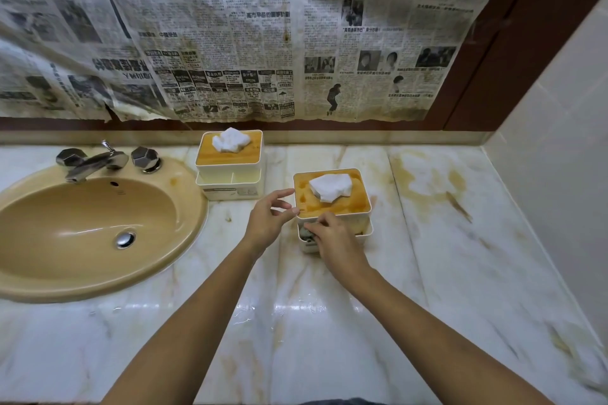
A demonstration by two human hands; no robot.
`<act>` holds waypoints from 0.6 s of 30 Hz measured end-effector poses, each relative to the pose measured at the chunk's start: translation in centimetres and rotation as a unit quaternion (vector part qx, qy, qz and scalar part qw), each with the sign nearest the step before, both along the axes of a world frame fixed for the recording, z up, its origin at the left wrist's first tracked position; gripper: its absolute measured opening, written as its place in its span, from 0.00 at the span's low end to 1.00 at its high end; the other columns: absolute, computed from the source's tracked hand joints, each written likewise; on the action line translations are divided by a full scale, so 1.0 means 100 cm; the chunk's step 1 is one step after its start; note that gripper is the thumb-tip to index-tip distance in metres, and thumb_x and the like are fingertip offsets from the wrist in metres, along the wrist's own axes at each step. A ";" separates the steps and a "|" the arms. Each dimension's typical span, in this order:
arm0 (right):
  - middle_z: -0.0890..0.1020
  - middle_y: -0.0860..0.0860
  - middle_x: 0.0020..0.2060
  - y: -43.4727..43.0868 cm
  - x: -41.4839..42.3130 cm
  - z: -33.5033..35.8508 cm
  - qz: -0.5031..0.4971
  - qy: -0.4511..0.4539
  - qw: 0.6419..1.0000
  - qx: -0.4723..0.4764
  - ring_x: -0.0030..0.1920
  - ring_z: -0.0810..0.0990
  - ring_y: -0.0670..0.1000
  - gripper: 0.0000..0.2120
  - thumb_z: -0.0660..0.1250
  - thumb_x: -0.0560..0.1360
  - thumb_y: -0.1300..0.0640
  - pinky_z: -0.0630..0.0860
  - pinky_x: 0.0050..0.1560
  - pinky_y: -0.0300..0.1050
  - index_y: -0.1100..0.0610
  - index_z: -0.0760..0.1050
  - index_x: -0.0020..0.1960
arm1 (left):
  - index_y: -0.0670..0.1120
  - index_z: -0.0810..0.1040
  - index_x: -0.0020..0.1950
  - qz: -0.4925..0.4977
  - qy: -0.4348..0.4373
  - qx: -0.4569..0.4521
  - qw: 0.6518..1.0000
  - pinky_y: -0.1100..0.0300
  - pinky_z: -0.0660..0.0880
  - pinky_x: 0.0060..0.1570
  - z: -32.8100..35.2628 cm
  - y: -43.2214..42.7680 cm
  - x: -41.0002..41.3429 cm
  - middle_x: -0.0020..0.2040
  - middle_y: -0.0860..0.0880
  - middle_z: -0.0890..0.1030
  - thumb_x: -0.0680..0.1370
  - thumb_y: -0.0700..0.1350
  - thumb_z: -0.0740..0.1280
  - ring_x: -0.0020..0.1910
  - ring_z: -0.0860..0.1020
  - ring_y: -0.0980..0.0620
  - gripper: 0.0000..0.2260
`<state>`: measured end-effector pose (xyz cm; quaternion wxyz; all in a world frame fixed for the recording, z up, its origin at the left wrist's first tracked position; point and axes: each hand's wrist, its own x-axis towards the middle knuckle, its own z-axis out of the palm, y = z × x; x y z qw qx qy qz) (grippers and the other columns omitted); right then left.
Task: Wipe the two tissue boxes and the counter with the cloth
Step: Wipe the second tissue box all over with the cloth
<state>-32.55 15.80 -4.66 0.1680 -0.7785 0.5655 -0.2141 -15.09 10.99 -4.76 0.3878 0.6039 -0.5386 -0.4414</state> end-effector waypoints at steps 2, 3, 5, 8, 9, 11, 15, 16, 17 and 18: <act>0.78 0.56 0.50 -0.003 0.003 0.000 0.025 0.000 1.000 -0.003 0.50 0.78 0.57 0.17 0.66 0.76 0.66 0.77 0.50 0.47 0.56 0.81 0.62 | 0.55 0.80 0.64 -0.004 -0.004 -0.001 1.000 0.65 0.75 0.44 0.000 -0.001 0.001 0.47 0.50 0.82 0.75 0.47 0.76 0.40 0.78 0.54 0.19; 0.79 0.57 0.50 -0.004 0.002 0.002 0.039 0.003 0.999 -0.002 0.50 0.80 0.58 0.17 0.66 0.76 0.67 0.77 0.50 0.45 0.57 0.81 0.62 | 0.55 0.80 0.64 -0.006 -0.001 -0.001 1.000 0.65 0.74 0.44 -0.001 -0.001 0.002 0.47 0.50 0.82 0.74 0.47 0.76 0.39 0.77 0.54 0.19; 0.82 0.55 0.50 -0.003 -0.007 0.007 0.039 -0.021 0.999 -0.005 0.50 0.81 0.56 0.14 0.67 0.75 0.68 0.74 0.49 0.39 0.57 0.83 0.57 | 0.55 0.80 0.64 -0.008 0.005 0.000 1.000 0.65 0.74 0.45 -0.002 -0.002 0.003 0.46 0.51 0.81 0.74 0.46 0.76 0.39 0.76 0.55 0.19; 0.83 0.50 0.46 -0.001 -0.025 0.014 -0.038 -0.032 0.995 -0.088 0.47 0.81 0.53 0.12 0.71 0.72 0.67 0.77 0.43 0.43 0.54 0.84 0.52 | 0.54 0.80 0.64 -0.008 0.005 0.001 1.000 0.63 0.74 0.46 -0.003 -0.003 0.004 0.46 0.51 0.81 0.74 0.46 0.76 0.39 0.76 0.55 0.19; 0.83 0.49 0.46 -0.001 -0.030 0.014 -0.062 -0.027 0.993 -0.101 0.46 0.80 0.53 0.12 0.72 0.72 0.66 0.79 0.41 0.45 0.54 0.84 0.52 | 0.54 0.80 0.64 -0.008 0.004 0.001 1.000 0.63 0.75 0.46 -0.003 -0.003 0.004 0.46 0.51 0.81 0.74 0.47 0.76 0.39 0.76 0.55 0.19; 0.82 0.50 0.47 0.001 -0.031 0.011 -0.073 -0.028 0.993 -0.090 0.46 0.80 0.53 0.11 0.72 0.73 0.65 0.79 0.42 0.46 0.55 0.84 0.53 | 0.55 0.80 0.64 -0.008 0.000 0.000 1.000 0.63 0.76 0.46 -0.003 -0.003 0.004 0.46 0.51 0.81 0.74 0.47 0.76 0.39 0.76 0.54 0.19; 0.81 0.54 0.46 0.005 -0.011 0.003 -0.018 -0.079 0.997 -0.014 0.46 0.80 0.52 0.08 0.70 0.76 0.64 0.68 0.49 0.29 0.59 0.84 0.53 | 0.55 0.81 0.64 -0.008 -0.003 -0.004 1.000 0.63 0.76 0.46 -0.004 -0.002 0.004 0.46 0.51 0.82 0.73 0.48 0.76 0.39 0.76 0.55 0.19; 0.81 0.54 0.46 0.005 -0.004 0.001 -0.017 -0.096 0.995 -0.002 0.47 0.79 0.51 0.08 0.70 0.76 0.63 0.66 0.49 0.27 0.59 0.84 0.53 | 0.55 0.81 0.63 -0.008 -0.005 -0.006 1.000 0.63 0.76 0.46 -0.004 -0.003 0.004 0.46 0.51 0.82 0.73 0.48 0.77 0.39 0.76 0.55 0.19; 0.81 0.53 0.46 0.005 0.003 0.001 -0.019 -0.110 0.994 0.005 0.47 0.78 0.51 0.07 0.70 0.77 0.61 0.65 0.49 0.27 0.59 0.85 0.53 | 0.55 0.81 0.63 -0.010 -0.007 -0.006 1.000 0.63 0.76 0.46 -0.005 -0.003 0.004 0.46 0.51 0.82 0.73 0.48 0.77 0.39 0.77 0.55 0.19; 0.81 0.52 0.46 0.005 0.008 -0.001 -0.020 -0.120 0.993 0.007 0.47 0.78 0.51 0.07 0.70 0.77 0.60 0.66 0.49 0.29 0.58 0.85 0.53 | 0.55 0.81 0.63 -0.011 -0.008 -0.007 1.000 0.62 0.76 0.46 -0.005 -0.003 0.005 0.46 0.50 0.82 0.73 0.49 0.77 0.40 0.77 0.54 0.19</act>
